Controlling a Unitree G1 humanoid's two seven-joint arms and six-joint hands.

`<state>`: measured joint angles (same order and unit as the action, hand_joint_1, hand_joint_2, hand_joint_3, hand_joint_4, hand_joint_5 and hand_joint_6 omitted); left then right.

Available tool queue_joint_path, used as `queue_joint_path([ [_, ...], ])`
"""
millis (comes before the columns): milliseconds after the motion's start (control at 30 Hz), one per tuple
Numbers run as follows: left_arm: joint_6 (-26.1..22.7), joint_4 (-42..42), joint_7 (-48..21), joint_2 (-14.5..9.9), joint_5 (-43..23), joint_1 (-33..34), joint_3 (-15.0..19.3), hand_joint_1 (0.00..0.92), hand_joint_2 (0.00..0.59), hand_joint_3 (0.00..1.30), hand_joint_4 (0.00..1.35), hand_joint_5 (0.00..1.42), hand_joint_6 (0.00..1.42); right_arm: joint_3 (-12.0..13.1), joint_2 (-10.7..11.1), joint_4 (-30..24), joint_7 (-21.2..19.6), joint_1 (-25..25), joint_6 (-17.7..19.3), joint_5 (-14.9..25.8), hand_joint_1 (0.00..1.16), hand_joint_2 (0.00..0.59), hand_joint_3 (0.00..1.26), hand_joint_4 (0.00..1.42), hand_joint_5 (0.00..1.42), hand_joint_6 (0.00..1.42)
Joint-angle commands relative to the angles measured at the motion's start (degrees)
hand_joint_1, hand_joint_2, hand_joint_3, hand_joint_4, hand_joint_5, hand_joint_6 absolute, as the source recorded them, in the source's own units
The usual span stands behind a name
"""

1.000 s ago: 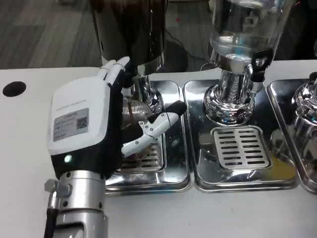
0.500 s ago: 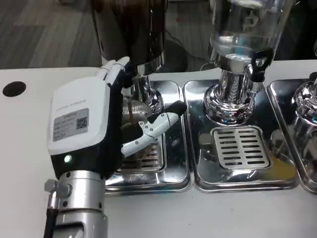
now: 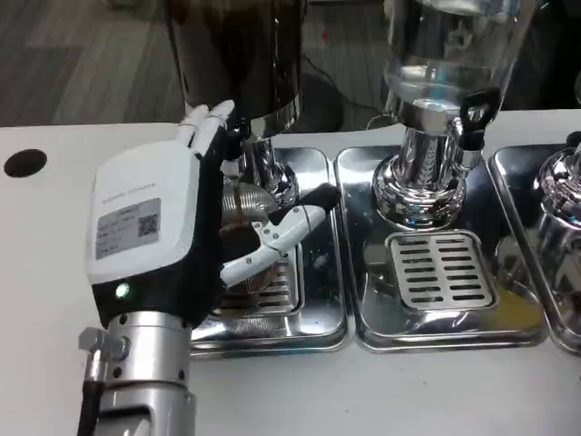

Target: Grasp the cup under the faucet to collect the drink, then remove the cup.

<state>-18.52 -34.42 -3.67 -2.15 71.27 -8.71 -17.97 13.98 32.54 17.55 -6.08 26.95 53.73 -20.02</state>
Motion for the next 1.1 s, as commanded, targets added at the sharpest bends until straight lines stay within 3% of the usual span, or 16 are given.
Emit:
queue_joint_path([
  [33,0.8,-0.21,0.04,-0.47,-1.5,0.44,1.18,0.048,0.057,0.01,0.0,0.65,0.86,0.07,0.47,-0.09,0.52,0.03,0.85,0.03,0.42,0.411,0.17,0.05,0.04,0.0],
  [267,2.27,-1.8,1.46,-0.68,-1.71,-0.18,2.02,0.042,0.055,0.0,0.0,0.65,0.86,0.0,0.32,0.13,0.71,-0.11,0.86,0.43,0.42,0.411,0.17,0.05,0.04,0.0],
  [367,2.78,-2.24,0.57,-1.75,1.48,-1.11,1.34,0.027,0.051,0.05,0.0,0.51,0.85,-0.02,0.2,0.25,0.91,-0.16,0.89,0.73,0.42,0.411,0.17,0.05,0.04,0.0],
  [533,3.66,-3.99,-3.68,-3.99,9.47,-3.07,-0.53,0.002,0.033,0.12,0.0,0.17,0.55,-0.05,0.1,0.22,2.31,-0.34,0.7,3.78,0.42,0.39,0.17,0.05,0.05,0.0],
  [667,4.05,-4.88,-9.12,-4.95,12.04,-4.77,-0.38,0.0,0.029,0.12,0.0,0.13,0.44,-0.32,0.39,-0.17,5.47,-0.8,0.04,8.99,0.47,0.289,0.18,0.07,0.08,0.01],
  [867,5.18,-6.75,-10.2,-6.31,13.23,-10.91,0.72,0.0,0.031,0.11,0.0,0.12,0.42,-2.22,1.15,-3.81,16.09,-1.01,-4.34,23.38,0.55,0.179,0.18,0.11,0.14,0.12],
  [1000,6.09,-8.1,-9.04,-6.74,13.38,-14.92,1.74,0.0,0.031,0.1,0.0,0.12,0.42,-3.34,0.73,-7.59,21.92,-1.13,-9.41,28.68,0.58,0.153,0.17,0.13,0.17,0.16],
  [1100,6.66,-8.98,-8.29,-6.99,12.87,-17.63,2.85,0.0,0.031,0.1,0.0,0.12,0.42,-4.23,0.25,-9.87,24.95,-2.06,-13.14,29.81,0.58,0.152,0.17,0.14,0.18,0.16],
])
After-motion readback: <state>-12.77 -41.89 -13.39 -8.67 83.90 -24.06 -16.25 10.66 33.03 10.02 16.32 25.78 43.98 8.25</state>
